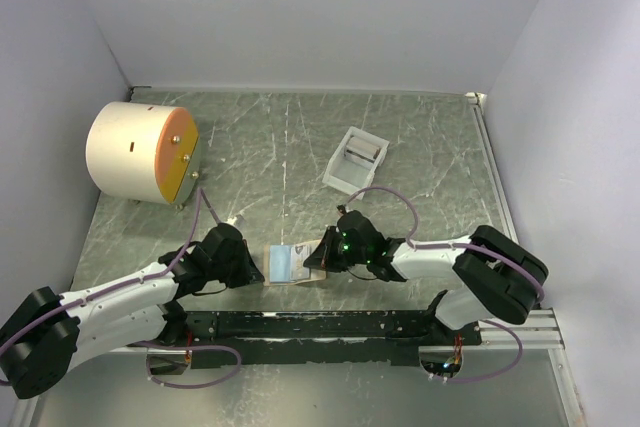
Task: Put the credit cards into the card holder
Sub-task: Insert the credit card into the card holder.
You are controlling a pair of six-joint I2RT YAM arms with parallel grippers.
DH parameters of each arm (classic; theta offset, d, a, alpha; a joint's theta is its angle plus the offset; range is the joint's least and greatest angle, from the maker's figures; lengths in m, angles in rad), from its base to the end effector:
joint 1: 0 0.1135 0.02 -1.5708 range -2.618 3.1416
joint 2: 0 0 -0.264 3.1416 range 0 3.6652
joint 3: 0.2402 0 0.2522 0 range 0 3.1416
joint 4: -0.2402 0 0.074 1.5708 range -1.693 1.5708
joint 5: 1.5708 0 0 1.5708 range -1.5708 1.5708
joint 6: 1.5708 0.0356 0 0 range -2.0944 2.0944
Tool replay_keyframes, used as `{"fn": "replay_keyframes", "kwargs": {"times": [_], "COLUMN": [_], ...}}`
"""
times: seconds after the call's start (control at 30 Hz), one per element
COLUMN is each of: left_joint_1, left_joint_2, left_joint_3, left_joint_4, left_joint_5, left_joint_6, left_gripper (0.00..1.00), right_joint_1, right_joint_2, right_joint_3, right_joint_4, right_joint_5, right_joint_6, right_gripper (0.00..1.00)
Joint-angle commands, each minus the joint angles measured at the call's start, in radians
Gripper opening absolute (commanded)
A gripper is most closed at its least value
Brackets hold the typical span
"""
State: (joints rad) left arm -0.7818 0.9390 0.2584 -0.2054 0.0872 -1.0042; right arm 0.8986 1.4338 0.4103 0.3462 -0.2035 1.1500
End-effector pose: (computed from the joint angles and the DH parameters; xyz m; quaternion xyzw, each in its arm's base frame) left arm 0.1124 -0.1160 0.1342 -0.0899 0.9369 -0.2870 0.1784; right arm 0.1485 0.1981 0.1288 0.0689 0.8956 0.4148 0.1451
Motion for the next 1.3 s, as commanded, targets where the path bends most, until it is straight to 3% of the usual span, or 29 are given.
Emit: {"fn": "replay_keyframes", "kwargs": {"times": [0.0, 0.73, 1.27], "left_joint_1": [-0.005, -0.005, -0.005], "left_joint_2": [0.002, -0.004, 0.003], "left_joint_3": [0.001, -0.012, -0.010], "left_joint_4": [0.032, 0.040, 0.037], "left_joint_5": [0.023, 0.025, 0.019], "left_joint_6": [-0.005, -0.011, -0.010], "left_gripper": [0.08, 0.08, 0.08], "right_joint_1": [0.011, 0.010, 0.011], "right_joint_2": [0.021, 0.071, 0.013], "right_joint_3": [0.020, 0.054, 0.115], "right_joint_4": [-0.082, -0.093, -0.256], "right_joint_5": [0.006, -0.024, 0.048], "right_joint_6": [0.011, -0.023, -0.083], "right_gripper": [0.03, 0.09, 0.39]}}
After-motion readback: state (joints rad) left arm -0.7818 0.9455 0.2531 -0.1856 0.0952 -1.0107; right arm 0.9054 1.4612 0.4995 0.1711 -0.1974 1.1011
